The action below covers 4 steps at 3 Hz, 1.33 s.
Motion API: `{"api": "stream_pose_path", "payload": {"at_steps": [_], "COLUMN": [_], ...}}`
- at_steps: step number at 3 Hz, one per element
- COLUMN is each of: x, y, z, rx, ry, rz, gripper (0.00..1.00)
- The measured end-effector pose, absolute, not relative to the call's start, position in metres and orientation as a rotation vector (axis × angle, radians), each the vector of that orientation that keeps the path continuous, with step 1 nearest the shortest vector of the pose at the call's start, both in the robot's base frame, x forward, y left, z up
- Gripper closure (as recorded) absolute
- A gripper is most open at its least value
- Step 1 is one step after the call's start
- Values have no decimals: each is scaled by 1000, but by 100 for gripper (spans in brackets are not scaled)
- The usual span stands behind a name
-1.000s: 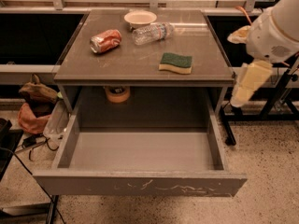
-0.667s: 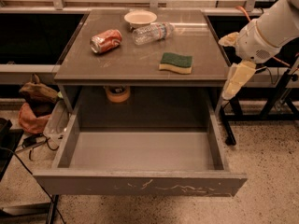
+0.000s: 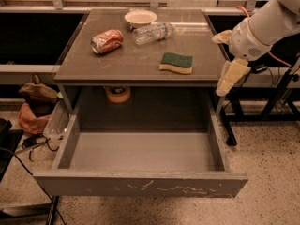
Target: Place sponge into top drawer
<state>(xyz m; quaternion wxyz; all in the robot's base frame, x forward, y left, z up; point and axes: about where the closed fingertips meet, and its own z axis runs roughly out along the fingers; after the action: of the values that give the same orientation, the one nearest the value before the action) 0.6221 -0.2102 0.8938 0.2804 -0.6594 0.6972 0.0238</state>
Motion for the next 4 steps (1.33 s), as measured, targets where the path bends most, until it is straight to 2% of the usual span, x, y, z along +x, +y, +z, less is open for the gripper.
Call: {"api": "stream_pose_path", "payload": {"at_steps": [2,4], "x": [696,738], "y": [-193,-171], "z": [880,861], "rx": [-1890,-1999], "ry": [1788,1771], "rz": [1,26], "gripper": [0,0]}}
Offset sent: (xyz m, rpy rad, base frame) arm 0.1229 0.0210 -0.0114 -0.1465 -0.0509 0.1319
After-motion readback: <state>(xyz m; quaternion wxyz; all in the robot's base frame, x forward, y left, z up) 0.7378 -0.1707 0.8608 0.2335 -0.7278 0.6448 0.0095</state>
